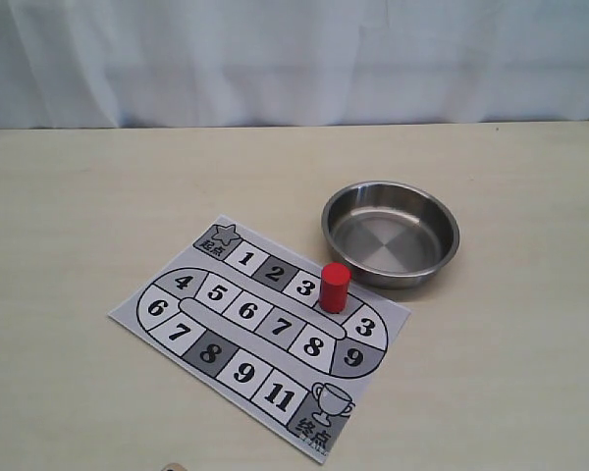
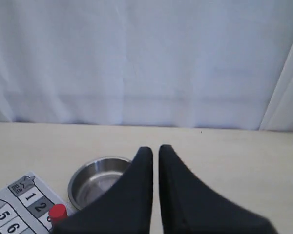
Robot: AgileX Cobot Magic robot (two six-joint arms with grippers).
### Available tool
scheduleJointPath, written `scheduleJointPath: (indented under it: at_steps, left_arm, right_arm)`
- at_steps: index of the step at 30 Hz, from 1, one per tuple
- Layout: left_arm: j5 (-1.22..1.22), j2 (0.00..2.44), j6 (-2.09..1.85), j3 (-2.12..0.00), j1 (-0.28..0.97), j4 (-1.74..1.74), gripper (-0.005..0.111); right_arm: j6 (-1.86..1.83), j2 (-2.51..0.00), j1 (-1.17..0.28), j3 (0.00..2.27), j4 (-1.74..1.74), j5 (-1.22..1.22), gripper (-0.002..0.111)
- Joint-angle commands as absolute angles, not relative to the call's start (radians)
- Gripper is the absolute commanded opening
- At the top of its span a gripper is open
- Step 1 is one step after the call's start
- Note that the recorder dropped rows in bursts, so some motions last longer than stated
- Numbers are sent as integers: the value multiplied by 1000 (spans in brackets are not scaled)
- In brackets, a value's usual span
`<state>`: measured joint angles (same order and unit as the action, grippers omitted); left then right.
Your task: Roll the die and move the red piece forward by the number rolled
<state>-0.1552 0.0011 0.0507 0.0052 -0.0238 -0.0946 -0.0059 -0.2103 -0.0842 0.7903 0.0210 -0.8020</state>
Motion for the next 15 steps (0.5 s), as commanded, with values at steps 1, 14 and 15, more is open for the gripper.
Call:
scheduleJointPath:
  at_steps: [1,14,15]
  left_arm:
    - [-143,0,53,0,-24,-93,0]
    - [-143,0,53,0,-24,-93,0]
    - [-143,0,53,0,-24,-93,0]
  right_arm:
    - [-14,-55,-85,754,12,-798,4]
    - [-14,0,100,604,19,-717,4]
    - [-14,0,92,586,19,-699,4]
